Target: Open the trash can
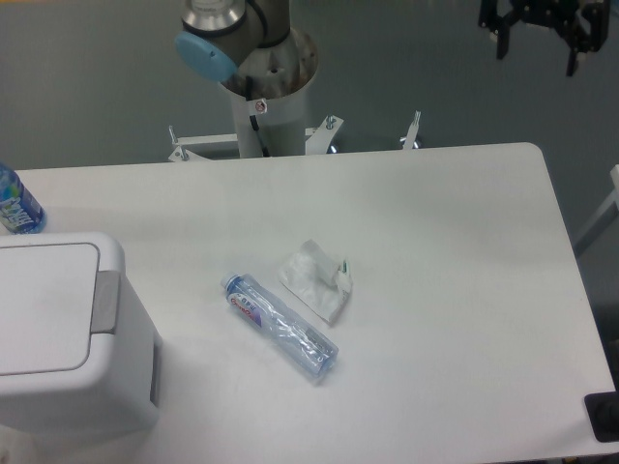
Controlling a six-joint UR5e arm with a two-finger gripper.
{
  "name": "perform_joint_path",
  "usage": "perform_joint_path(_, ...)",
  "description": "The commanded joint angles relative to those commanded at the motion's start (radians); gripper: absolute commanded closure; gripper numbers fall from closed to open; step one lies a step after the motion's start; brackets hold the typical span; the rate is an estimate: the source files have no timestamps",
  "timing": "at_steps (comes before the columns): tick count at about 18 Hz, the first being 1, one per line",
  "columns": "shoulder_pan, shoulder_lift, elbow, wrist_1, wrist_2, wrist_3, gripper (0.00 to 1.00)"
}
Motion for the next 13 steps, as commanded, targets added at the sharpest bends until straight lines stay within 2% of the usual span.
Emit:
perform_joint_path(7,0.000,-0.009,0.000,-0.002,-0.003,-0.012,0.00)
perform_joint_path(13,-0.092,0.003,-0.002,-0.011,-0.006,-0.214,0.00)
